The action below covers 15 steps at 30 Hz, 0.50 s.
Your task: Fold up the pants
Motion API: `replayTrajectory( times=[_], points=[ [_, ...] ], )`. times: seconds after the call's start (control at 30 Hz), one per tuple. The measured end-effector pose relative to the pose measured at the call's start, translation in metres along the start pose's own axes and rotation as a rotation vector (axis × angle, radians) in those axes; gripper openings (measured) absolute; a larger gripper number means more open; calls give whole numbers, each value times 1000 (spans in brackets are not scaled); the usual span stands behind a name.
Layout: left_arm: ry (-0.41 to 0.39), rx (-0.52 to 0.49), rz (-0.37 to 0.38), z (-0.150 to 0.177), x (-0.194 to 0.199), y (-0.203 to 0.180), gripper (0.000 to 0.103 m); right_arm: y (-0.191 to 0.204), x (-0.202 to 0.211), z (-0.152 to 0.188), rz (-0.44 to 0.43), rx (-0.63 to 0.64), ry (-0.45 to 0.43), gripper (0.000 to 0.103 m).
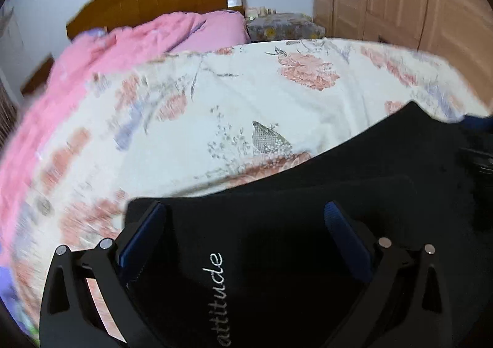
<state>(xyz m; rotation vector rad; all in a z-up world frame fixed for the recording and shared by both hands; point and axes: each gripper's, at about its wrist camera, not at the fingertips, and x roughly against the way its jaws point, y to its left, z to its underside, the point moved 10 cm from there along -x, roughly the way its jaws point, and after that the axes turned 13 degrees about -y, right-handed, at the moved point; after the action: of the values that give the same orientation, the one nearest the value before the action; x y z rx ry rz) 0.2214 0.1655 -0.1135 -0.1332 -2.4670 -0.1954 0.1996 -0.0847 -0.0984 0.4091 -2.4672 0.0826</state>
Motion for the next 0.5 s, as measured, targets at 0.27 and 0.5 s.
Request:
replayTrajectory(
  times=[0.27, 0.5],
  points=[
    [-35, -13, -19, 2, 2, -1, 102, -26, -35, 9, 71, -112, 42, 92],
    [-44, -6, -29, 1, 10, 1, 101, -9, 25, 0, 33, -60, -49, 92]
  ],
)
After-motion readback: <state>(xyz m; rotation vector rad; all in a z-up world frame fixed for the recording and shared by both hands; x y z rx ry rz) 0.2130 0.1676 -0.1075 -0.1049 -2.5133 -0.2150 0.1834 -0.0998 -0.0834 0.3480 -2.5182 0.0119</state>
